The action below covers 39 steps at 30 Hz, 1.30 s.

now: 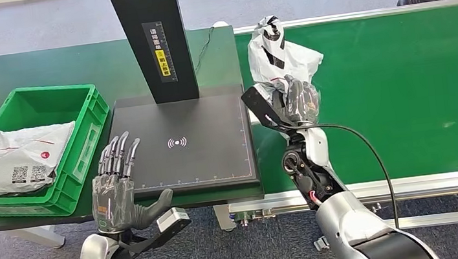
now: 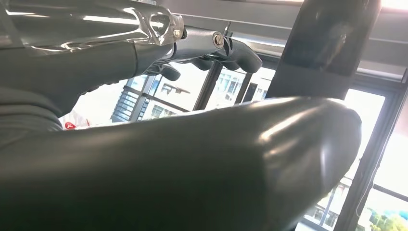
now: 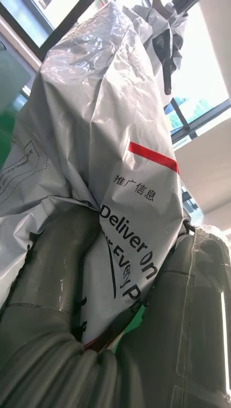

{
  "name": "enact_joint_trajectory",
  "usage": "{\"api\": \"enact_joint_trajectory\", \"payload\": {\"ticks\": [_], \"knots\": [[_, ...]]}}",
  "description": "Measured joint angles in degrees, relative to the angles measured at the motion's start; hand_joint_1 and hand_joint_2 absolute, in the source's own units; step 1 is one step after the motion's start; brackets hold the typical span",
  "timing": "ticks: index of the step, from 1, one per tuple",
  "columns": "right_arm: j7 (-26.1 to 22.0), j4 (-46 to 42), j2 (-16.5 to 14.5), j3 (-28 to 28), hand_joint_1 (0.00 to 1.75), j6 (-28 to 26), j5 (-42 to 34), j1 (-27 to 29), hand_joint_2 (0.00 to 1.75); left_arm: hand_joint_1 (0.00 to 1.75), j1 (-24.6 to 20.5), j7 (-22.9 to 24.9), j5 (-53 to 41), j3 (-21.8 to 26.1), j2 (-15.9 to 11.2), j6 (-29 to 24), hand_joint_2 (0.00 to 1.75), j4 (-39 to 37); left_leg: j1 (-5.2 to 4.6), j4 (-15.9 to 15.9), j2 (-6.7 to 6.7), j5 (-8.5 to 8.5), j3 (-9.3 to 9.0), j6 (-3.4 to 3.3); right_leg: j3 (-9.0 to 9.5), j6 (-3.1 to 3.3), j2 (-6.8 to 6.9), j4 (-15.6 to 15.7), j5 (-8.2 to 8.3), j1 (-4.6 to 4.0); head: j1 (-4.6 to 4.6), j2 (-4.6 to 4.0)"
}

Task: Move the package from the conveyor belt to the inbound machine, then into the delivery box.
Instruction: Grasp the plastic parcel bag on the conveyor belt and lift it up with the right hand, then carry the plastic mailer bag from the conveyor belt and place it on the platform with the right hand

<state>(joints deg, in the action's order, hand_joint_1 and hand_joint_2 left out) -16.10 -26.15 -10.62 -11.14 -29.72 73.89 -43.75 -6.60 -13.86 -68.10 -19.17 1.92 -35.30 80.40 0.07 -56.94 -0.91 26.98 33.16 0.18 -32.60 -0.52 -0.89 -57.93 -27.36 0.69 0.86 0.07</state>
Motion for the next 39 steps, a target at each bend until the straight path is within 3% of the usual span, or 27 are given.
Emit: {"api": "enact_joint_trajectory", "payload": {"ticks": [8, 14, 21, 39], "knots": [[-0.8, -0.3, -1.4, -5.3, 1.75, -0.1, 2.2, 0.2, 1.75, 0.0, 0.5, 0.5, -0.3, 0.5, 0.0, 0.0, 0.0, 1.6, 0.01, 0.0, 0.01, 0.0, 0.0, 0.0, -0.01, 0.0, -0.01, 0.0, 0.0, -0.01, 0.0, 0.0], [-4.9, -1.6, -3.8, -15.1, 1.75, -4.0, 5.8, 2.7, 1.75, 0.0, 0.6, 0.7, -0.6, 1.4, 0.1, 0.0, 0.0, 3.2, 0.06, 0.0, 0.02, 0.01, 0.01, 0.01, -0.05, 0.04, -0.01, 0.0, -0.03, -0.07, -0.01, 0.0], [-4.9, -3.9, -4.7, -23.5, 1.75, -4.3, 4.3, 4.5, 1.75, 0.0, 0.5, 0.8, -0.6, 2.1, 0.1, 0.0, 0.0, 4.1, 0.06, 0.0, 0.03, 0.0, 0.01, 0.01, -0.04, 0.04, -0.01, 0.0, -0.03, -0.05, 0.01, 0.0], [-5.6, -5.8, -4.7, -28.8, 1.75, -4.3, 2.4, 5.3, 1.75, 0.0, 0.4, 1.4, -0.4, 2.7, -0.1, -0.1, 0.0, 4.4, 0.05, 0.0, 0.02, 0.0, 0.02, 0.01, -0.05, 0.04, -0.01, 0.0, -0.03, -0.06, 0.01, 0.0]]}}
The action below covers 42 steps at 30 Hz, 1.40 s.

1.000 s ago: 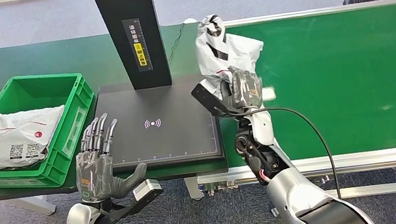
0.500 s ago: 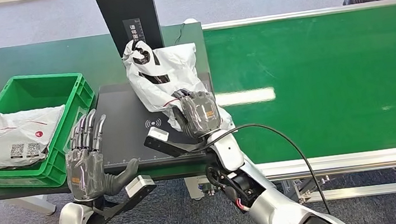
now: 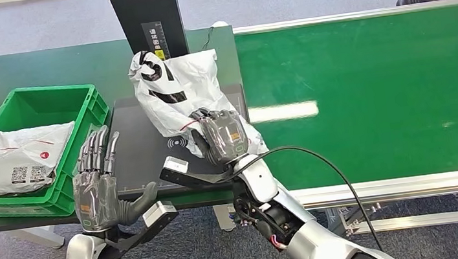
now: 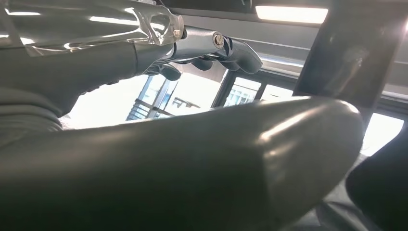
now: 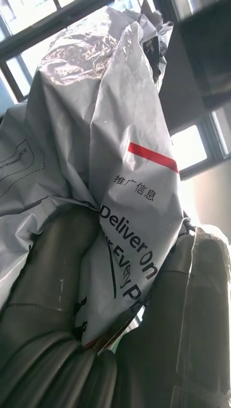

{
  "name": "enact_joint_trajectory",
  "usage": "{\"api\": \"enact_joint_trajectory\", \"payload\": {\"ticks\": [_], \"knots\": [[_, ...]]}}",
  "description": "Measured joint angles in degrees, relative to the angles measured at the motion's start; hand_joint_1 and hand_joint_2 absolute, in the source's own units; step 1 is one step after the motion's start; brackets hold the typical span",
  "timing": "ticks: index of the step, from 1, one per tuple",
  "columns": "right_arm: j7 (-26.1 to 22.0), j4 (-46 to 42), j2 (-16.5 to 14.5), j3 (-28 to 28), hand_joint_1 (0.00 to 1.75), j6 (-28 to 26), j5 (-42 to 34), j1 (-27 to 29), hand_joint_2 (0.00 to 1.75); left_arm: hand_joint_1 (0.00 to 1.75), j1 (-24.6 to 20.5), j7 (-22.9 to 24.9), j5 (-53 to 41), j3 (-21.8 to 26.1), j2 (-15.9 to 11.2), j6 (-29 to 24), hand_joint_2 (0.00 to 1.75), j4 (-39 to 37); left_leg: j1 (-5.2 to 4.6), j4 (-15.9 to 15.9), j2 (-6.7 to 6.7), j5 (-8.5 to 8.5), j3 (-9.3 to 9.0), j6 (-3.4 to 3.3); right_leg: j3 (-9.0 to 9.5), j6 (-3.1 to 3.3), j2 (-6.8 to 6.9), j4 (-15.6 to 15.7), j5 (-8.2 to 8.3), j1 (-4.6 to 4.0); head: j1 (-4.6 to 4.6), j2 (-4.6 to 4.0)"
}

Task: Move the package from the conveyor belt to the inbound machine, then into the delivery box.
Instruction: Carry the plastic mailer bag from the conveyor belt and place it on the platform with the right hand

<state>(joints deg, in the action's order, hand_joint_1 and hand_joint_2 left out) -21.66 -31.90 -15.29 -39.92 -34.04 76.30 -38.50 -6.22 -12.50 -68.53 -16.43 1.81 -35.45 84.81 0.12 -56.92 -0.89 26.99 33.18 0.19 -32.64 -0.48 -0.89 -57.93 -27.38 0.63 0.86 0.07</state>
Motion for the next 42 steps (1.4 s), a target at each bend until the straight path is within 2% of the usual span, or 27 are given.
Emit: {"api": "enact_joint_trajectory", "payload": {"ticks": [1, 5, 9, 16, 26, 31, 35, 39, 42], "knots": [[0.1, -0.3, 0.0, -0.5, 1.75, 0.1, -0.4, 0.1, 1.75, 0.0, 0.0, 0.1, 0.1, 0.1, -0.1, -0.1, 0.0, 0.0, 0.0, 0.0, 0.0, 0.0, 0.0, 0.0, 0.0, 0.0, 0.0, 0.0, 0.0, 0.0, 0.0, 0.0], [0.9, -1.0, 0.1, -2.4, 0.0, 1.0, -2.3, 0.7, 0.0, 0.0, 0.0, -0.1, 1.2, 0.3, -0.4, -0.9, 0.0, 0.1, 0.0, 0.0, 0.0, 0.0, 0.0, 0.0, 0.0, 0.0, 0.0, 0.0, 0.0, 0.0, 0.0, 0.0], [3.5, -0.5, 0.2, -3.7, 0.0, 3.9, -3.7, 1.1, 0.0, 0.0, -0.2, -0.8, 2.4, 0.3, -0.6, -1.4, 0.0, 0.0, 0.0, 0.0, 0.0, 0.0, 0.0, 0.0, -0.02, 0.0, 0.0, 0.0, 0.0, 0.0, -0.01, 0.0], [4.3, 2.2, 0.4, -4.3, 0.0, 2.0, -4.8, 1.4, 0.0, 0.0, -0.6, -1.1, 2.6, 0.1, -0.5, -1.8, 0.0, -0.2, 0.0, 0.0, 0.0, 0.0, 0.0, 0.0, -0.02, 0.0, 0.0, 0.0, 0.0, 0.0, -0.01, 0.0], [6.3, 4.0, 0.5, -4.6, 0.0, 3.7, -5.5, 1.2, 0.0, 0.0, -4.4, -1.9, 3.7, -1.0, 0.4, -0.9, 0.0, -2.6, 0.0, 0.0, 0.0, 0.0, 0.0, 0.0, -0.01, 0.0, 0.0, 0.0, 0.01, 0.0, 0.0, 0.0], [3.6, 3.8, 0.8, -3.7, 0.0, 3.4, -10.3, 1.2, 0.0, 0.0, -5.5, -1.9, 4.3, -1.7, 0.6, 0.0, 0.0, -3.7, 0.0, 0.0, 0.0, 0.0, 0.0, 0.0, -0.02, 0.0, 0.0, 0.0, 0.01, 0.01, 0.0, 0.0], [2.4, 0.8, 2.2, -0.9, 0.0, 3.5, -14.4, 1.5, 0.0, 0.0, -5.7, -1.8, 5.4, -1.6, 0.5, 1.1, 0.0, -4.2, 0.0, 0.0, 0.0, 0.0, 0.0, 0.0, -0.02, 0.0, 0.0, 0.0, 0.0, 0.01, 0.0, 0.0], [5.3, -4.2, 4.6, 2.3, 0.0, 3.2, -14.3, 1.9, 0.0, 0.0, -5.5, -1.2, 5.2, -0.9, 0.3, 2.0, 0.0, -4.3, -0.01, 0.0, 0.0, 0.0, 0.01, 0.0, -0.01, 0.0, 0.0, 0.0, 0.01, 0.01, 0.0, 0.0], [8.6, -8.1, 6.4, 4.4, 0.0, 3.4, -11.1, 2.6, 0.0, 0.0, -5.4, -0.4, 3.4, 0.1, 0.1, 2.7, 0.0, -4.4, -0.01, 0.0, 0.0, 0.0, 0.01, 0.0, -0.01, -0.01, 0.0, 0.0, 0.01, 0.01, 0.0, 0.0]]}}
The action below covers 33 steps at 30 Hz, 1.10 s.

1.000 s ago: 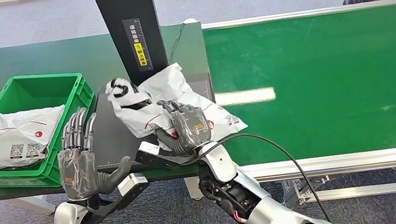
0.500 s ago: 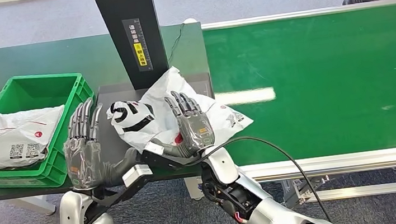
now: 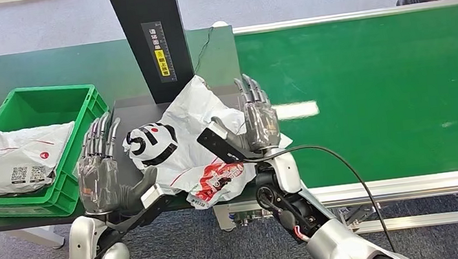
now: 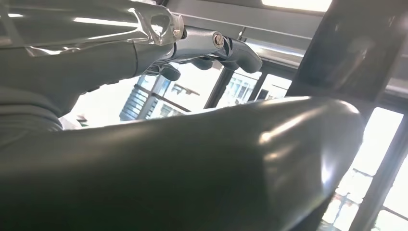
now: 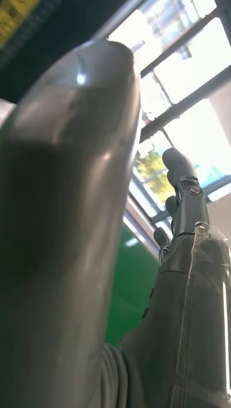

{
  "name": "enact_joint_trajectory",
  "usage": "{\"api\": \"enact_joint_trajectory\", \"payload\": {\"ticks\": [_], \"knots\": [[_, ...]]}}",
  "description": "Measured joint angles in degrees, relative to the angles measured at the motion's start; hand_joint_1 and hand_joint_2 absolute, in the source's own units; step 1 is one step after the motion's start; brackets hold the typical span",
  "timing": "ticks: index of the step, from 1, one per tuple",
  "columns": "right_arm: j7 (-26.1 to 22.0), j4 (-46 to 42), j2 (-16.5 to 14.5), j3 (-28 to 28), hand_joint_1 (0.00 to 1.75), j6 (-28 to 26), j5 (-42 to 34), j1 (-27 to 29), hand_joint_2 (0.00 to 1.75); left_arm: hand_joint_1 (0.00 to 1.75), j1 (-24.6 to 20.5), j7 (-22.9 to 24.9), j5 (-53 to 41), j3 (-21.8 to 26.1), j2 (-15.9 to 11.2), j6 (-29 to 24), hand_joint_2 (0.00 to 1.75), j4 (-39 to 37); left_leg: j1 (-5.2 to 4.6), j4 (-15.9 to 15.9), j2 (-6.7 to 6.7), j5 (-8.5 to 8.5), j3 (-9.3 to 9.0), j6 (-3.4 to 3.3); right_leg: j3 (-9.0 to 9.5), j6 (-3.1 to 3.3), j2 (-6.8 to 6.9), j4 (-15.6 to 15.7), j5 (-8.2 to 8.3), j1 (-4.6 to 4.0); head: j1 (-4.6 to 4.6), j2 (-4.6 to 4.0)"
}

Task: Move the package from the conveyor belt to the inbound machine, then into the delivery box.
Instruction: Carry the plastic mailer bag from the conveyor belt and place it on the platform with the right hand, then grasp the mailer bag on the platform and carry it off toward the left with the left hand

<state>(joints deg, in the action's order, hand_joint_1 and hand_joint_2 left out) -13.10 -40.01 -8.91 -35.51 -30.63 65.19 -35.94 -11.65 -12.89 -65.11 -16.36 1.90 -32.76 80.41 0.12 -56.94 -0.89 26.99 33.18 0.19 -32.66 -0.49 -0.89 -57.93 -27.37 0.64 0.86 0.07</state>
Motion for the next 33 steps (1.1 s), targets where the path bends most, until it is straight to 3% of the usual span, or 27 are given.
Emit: {"api": "enact_joint_trajectory", "payload": {"ticks": [4, 7, 17, 25, 33], "knots": [[7.8, -6.1, 2.2, 2.4, 0.0, 1.9, 8.6, 1.7, 0.0, 0.0, -0.1, 0.7, -2.8, 1.3, -0.2, 0.5, 0.0, -0.8, 0.0, 0.0, 0.0, 0.0, 0.0, 0.0, -0.01, 0.0, 0.0, 0.0, 0.0, 0.0, 0.0, 0.0], [10.2, -10.6, 3.3, 4.0, 0.0, 3.2, 11.6, 3.3, 0.0, 0.0, -0.7, 1.3, -5.5, 1.7, -0.3, 0.7, 0.0, -2.1, 0.0, 0.0, 0.0, 0.0, 0.0, 0.0, -0.03, 0.0, 0.0, 0.0, 0.0, 0.0, 0.0, 0.0], [7.2, -26.3, 5.6, 3.9, 0.0, 8.3, 12.0, 9.3, 0.0, 0.0, -9.1, 3.7, -16.4, -0.1, -0.5, 1.6, 0.0, -15.4, 0.0, 0.0, -0.01, 0.0, 0.0, 0.0, -0.02, 0.0, 0.0, 0.0, 0.01, 0.0, 0.0, 0.0], [2.5, -35.7, 8.0, -2.7, 0.0, 10.2, 8.5, 12.3, 0.0, 0.0, -17.8, 3.6, -16.0, -3.5, -0.5, -0.1, 0.0, -30.8, 0.0, 0.0, 0.0, 0.0, 0.02, 0.0, -0.03, 0.0, -0.01, 0.0, 0.01, 0.0, -0.01, 0.0], [0.4, -40.2, 10.2, -8.3, 0.0, 11.4, 5.8, 13.0, 0.0, 0.0, -22.8, 3.7, -13.9, -4.5, -0.7, -0.8, 0.0, -41.2, 0.0, 0.0, 0.01, 0.0, 0.02, 0.0, -0.02, 0.0, -0.02, 0.0, 0.01, 0.0, -0.01, 0.0]]}}
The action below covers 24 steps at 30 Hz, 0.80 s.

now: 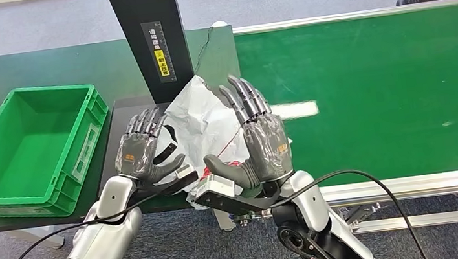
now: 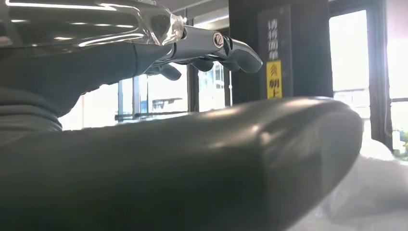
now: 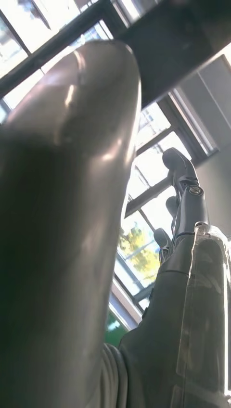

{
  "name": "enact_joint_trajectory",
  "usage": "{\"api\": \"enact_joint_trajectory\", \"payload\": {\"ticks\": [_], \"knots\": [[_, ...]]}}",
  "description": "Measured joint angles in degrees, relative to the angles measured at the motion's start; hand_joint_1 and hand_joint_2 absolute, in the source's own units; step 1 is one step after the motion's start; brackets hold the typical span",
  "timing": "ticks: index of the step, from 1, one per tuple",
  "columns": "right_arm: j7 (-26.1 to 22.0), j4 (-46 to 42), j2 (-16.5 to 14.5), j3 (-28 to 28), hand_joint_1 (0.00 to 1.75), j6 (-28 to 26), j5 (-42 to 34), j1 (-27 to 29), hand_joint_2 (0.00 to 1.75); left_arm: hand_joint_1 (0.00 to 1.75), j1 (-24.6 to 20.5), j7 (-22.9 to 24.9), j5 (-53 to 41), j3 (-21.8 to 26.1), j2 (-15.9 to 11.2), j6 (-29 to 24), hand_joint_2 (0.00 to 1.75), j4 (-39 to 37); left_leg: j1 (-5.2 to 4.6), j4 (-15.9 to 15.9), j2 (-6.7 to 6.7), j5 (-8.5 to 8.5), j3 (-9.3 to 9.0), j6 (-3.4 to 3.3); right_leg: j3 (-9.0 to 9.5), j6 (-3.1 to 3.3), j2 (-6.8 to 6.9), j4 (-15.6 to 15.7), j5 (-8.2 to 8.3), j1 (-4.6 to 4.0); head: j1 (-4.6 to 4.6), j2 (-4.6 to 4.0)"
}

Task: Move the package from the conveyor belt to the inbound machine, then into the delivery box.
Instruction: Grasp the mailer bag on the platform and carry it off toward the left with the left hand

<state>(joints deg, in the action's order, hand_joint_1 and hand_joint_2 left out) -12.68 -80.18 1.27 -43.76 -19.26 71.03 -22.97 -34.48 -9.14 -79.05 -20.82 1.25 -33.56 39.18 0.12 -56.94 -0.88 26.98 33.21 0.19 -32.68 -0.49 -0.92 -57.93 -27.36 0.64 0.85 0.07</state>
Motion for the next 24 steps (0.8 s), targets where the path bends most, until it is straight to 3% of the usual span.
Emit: {"api": "enact_joint_trajectory", "payload": {"ticks": [15, 19, 24], "knots": [[0.0, -2.0, 2.0, -3.1, 0.0, 1.4, -1.1, -1.1, 0.0, 0.0, -1.5, -0.8, 4.6, 1.9, 0.7, -0.6, 0.0, -11.5, 0.0, 0.0, 0.0, 0.0, 0.01, 0.0, 0.01, 0.0, 0.01, 0.0, 0.0, 0.0, 0.01, 0.0], [0.0, -2.0, 2.0, -3.4, 0.0, 1.7, -1.1, -1.6, 0.0, 0.0, -1.5, -0.4, 4.7, 2.5, 1.0, -0.5, 1.75, -13.5, 0.0, 0.0, 0.0, 0.0, 0.01, 0.0, 0.01, 0.0, 0.01, 0.0, 0.0, 0.0, 0.01, 0.0], [0.0, -2.0, 2.1, -3.8, 0.0, 1.8, -1.2, -2.3, 0.0, 0.01, -1.2, 0.0, 5.0, 3.1, 1.1, -0.4, 1.75, -15.0, 0.0, 0.0, 0.0, 0.0, 0.01, 0.0, 0.01, 0.0, 0.01, 0.0, 0.0, 0.0, 0.01, 0.0]]}}
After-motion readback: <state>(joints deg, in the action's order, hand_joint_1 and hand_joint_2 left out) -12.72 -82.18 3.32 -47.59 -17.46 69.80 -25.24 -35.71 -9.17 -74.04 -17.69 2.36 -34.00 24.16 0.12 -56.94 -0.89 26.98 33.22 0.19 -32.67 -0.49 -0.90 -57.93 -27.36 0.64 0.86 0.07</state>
